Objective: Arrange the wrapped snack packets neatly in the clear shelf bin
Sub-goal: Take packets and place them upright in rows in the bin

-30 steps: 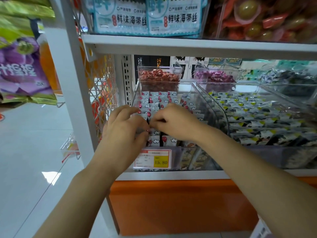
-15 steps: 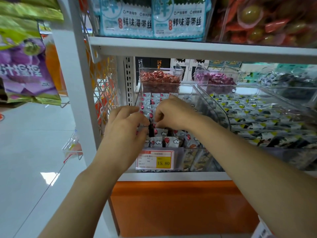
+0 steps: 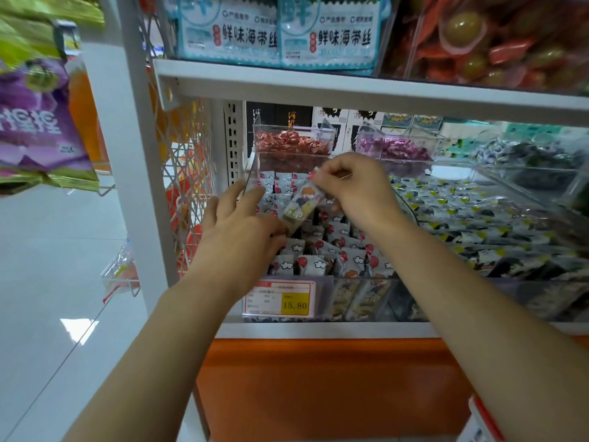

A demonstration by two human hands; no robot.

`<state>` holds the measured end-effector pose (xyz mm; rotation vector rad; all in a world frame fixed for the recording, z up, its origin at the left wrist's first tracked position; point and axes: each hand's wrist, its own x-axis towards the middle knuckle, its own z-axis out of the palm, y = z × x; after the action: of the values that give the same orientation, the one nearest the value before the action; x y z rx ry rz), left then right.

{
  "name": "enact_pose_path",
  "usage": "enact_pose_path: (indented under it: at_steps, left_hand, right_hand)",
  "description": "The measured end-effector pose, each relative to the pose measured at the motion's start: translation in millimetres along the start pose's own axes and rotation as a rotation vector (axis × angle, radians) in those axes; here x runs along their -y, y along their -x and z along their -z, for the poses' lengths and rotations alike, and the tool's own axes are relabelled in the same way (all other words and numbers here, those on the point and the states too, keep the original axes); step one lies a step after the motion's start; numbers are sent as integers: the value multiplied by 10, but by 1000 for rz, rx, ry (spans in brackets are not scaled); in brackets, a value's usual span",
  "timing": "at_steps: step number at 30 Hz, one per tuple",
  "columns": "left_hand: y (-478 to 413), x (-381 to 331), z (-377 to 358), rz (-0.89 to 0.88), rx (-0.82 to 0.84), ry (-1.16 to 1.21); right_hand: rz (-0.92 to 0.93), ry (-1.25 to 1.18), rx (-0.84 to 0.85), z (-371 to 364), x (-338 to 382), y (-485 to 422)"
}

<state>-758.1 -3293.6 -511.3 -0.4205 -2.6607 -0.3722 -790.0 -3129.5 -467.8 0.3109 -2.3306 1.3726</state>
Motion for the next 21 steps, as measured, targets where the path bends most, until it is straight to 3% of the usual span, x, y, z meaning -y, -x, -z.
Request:
enact_pose_path:
  at_steps: [8, 13, 17, 21]
  left_hand:
    - [-68, -56, -15, 67, 89, 65]
    - [-59, -1, 39, 72, 22, -7]
    - [-33, -10, 58, 88, 98, -58]
    - [-29, -14, 60, 88, 54, -41]
  right_hand:
    - [9, -191, -255, 264, -133, 290]
    - [33, -233, -281, 315, -150, 354]
    - [37, -232, -269, 318, -146, 389]
    - [19, -250, -265, 315, -153, 418]
